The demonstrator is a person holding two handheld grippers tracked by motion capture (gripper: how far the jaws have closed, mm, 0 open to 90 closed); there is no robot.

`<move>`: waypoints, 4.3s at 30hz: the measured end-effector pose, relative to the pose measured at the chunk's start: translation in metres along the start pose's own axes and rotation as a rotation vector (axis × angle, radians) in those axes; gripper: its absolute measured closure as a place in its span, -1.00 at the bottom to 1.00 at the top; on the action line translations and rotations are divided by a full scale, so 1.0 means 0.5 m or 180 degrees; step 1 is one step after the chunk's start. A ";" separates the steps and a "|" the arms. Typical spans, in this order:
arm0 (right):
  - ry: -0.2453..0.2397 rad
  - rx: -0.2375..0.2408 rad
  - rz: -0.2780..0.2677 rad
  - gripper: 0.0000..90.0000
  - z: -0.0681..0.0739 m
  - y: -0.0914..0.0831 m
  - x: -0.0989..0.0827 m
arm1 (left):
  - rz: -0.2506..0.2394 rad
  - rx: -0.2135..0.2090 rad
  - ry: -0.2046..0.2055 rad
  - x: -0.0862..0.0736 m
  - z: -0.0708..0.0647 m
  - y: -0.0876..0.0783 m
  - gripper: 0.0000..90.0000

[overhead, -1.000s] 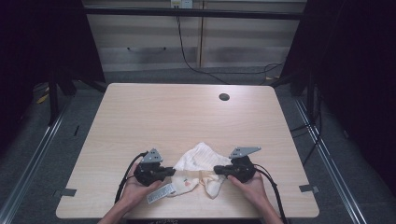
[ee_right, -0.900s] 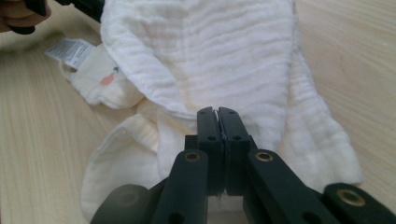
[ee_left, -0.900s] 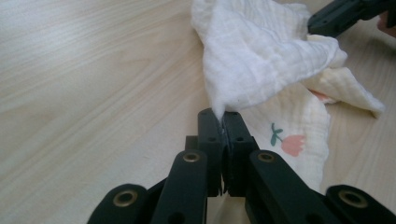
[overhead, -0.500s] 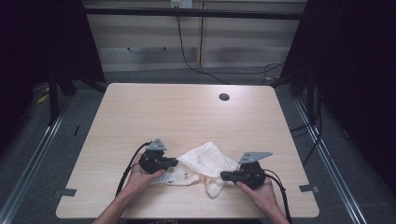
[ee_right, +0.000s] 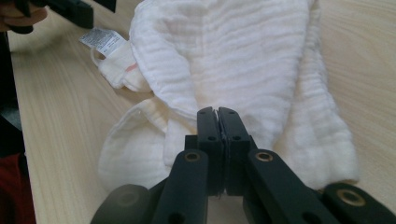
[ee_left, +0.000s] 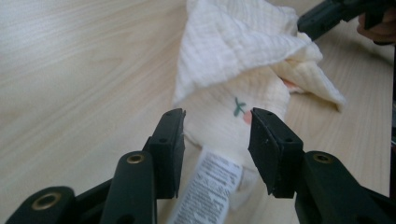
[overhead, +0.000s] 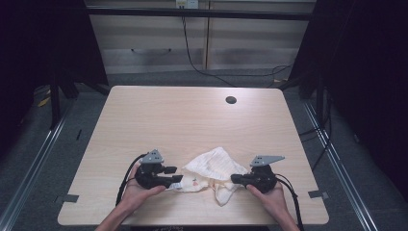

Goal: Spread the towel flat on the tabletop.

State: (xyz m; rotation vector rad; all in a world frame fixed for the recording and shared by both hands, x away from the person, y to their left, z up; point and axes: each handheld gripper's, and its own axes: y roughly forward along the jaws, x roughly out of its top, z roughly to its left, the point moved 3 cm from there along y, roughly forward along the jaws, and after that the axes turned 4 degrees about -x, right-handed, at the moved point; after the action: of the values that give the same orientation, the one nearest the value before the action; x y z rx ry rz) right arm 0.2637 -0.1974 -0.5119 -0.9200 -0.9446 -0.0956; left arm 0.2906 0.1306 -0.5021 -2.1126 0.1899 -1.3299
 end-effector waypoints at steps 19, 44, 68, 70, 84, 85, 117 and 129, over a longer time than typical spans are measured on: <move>-0.0032 0.0006 -0.0038 0.98 -0.004 0.005 0.003 | 0.0188 -0.0040 0.0128 -0.020 -0.018 0.059 -0.13; 0.0003 -0.0111 -0.0410 0.98 -0.020 -0.068 0.058 | -0.0279 0.0005 0.0081 0.024 0.007 -0.016 0.94; -0.0225 -0.0174 -0.1222 0.99 -0.006 -0.216 0.266 | -0.0973 0.0131 0.0346 0.214 0.021 -0.196 0.94; -0.0247 -0.0158 -0.1271 0.99 -0.001 -0.221 0.282 | -0.1011 0.0158 0.0361 0.224 0.021 -0.209 0.94; -0.0506 -0.0148 -0.1491 0.99 0.053 -0.311 0.341 | -0.1216 0.0178 0.0661 0.286 -0.032 -0.306 0.94; -0.0533 -0.0138 -0.1508 0.99 0.062 -0.316 0.342 | -0.1244 0.0127 0.0680 0.287 -0.043 -0.315 0.94; 0.0025 -0.0472 -0.0651 0.99 -0.142 -0.071 0.258 | -0.0478 0.0548 -0.0143 0.221 0.181 -0.061 0.90; 0.0474 -0.0832 -0.0613 0.36 -0.209 -0.033 0.253 | -0.0520 0.0724 -0.0321 0.211 0.219 -0.078 0.29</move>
State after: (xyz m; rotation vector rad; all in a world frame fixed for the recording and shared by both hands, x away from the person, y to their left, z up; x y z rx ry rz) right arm 0.4021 -0.2437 -0.4353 -1.0444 -0.8924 -0.4547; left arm 0.4270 0.1631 -0.4317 -2.0283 -0.1721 -1.2668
